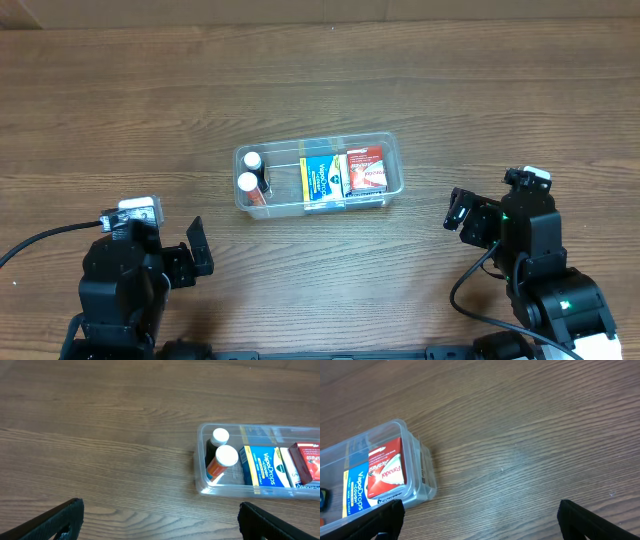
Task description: Pack container
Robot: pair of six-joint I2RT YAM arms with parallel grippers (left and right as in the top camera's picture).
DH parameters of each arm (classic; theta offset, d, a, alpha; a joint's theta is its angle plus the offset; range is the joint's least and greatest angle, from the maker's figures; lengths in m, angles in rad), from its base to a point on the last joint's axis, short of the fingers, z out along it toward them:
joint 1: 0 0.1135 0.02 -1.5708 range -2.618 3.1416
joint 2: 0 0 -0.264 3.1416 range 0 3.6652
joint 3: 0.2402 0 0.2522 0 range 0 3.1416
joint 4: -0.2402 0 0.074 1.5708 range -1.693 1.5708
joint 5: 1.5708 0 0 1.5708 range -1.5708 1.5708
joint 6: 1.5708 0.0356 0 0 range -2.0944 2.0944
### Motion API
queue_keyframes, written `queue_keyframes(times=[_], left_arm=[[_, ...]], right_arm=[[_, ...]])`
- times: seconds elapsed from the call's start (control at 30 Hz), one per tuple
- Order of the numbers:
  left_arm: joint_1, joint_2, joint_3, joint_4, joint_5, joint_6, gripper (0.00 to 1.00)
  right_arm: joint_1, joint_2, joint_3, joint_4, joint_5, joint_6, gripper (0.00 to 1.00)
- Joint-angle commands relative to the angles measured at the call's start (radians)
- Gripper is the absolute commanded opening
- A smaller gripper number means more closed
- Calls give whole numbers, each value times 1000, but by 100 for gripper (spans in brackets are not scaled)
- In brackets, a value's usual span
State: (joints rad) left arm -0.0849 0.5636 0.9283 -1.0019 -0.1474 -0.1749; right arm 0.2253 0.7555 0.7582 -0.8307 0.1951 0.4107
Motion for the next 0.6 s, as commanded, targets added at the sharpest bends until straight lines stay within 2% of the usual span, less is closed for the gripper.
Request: queue_keyframes(times=[0.0, 0.37, 0.57], left_arm=[[2, -1, -11, 3, -19, -24, 100], [2, -1, -11, 3, -19, -24, 100], [2, -1, -11, 3, -19, -24, 100]], right_arm=[[6, 10, -1, 7, 17, 9, 100], [6, 88, -2, 7, 17, 9, 100], [9, -14, -24, -30, 14, 8, 100]])
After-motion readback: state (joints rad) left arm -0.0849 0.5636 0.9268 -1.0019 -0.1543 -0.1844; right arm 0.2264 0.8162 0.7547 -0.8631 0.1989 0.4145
